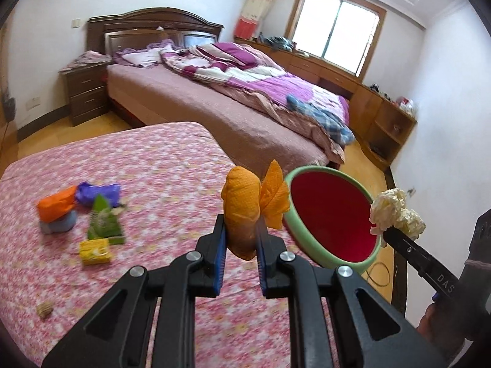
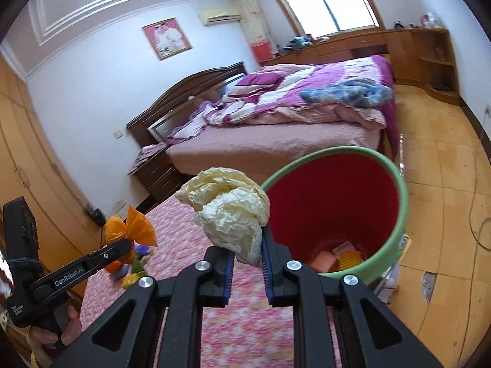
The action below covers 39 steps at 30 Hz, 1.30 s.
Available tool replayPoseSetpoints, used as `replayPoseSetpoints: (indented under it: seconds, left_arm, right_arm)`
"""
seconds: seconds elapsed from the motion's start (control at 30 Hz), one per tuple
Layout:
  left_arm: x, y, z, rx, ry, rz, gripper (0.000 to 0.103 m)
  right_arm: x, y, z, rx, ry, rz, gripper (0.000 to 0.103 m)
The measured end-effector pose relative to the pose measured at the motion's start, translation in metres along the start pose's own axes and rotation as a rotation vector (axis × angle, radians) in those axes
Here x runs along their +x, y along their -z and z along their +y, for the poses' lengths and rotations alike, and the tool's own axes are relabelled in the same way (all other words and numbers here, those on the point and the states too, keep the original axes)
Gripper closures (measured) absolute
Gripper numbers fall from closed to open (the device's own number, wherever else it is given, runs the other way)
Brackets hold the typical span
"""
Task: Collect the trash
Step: 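Carry the orange bag and white paper over the red bin and release both, then move both open tools back toward the items on the bedspread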
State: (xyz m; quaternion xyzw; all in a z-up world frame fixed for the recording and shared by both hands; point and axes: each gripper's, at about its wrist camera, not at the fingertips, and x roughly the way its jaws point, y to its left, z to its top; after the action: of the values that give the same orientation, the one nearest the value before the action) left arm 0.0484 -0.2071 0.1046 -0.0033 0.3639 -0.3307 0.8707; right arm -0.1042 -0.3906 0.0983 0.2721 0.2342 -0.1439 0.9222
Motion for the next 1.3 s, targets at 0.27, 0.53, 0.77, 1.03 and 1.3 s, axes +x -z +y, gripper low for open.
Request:
replayPoseSetpoints:
  seconds: [0.27, 0.53, 0.77, 1.03, 1.3]
  left_arm:
    - [0.051, -0.004, -0.041, 0.055, 0.051, 0.076, 0.086]
    - [0.097, -0.001, -0.077, 0.12, 0.088, 0.132, 0.086]
    - [0.124, 0.006, -0.09, 0.149, 0.108, 0.171, 0.086]
    - [0.125, 0.009, -0.092, 0.157, 0.095, 0.153, 0.064]
    - [0.119, 0.01, -0.084, 0.133, 0.083, 0.163, 0.064]
  right_arm:
    - [0.008, -0.003, -0.055, 0.07, 0.091, -0.011, 0.085]
    - [0.026, -0.002, -0.099, 0.134, 0.153, 0.025, 0.083]
    - [0.038, 0.001, -0.117, 0.154, 0.167, 0.05, 0.08]
    - [0.05, 0.001, -0.124, 0.178, 0.154, 0.081, 0.07]
    - [0.045, -0.001, -0.118, 0.171, 0.154, 0.067, 0.062]
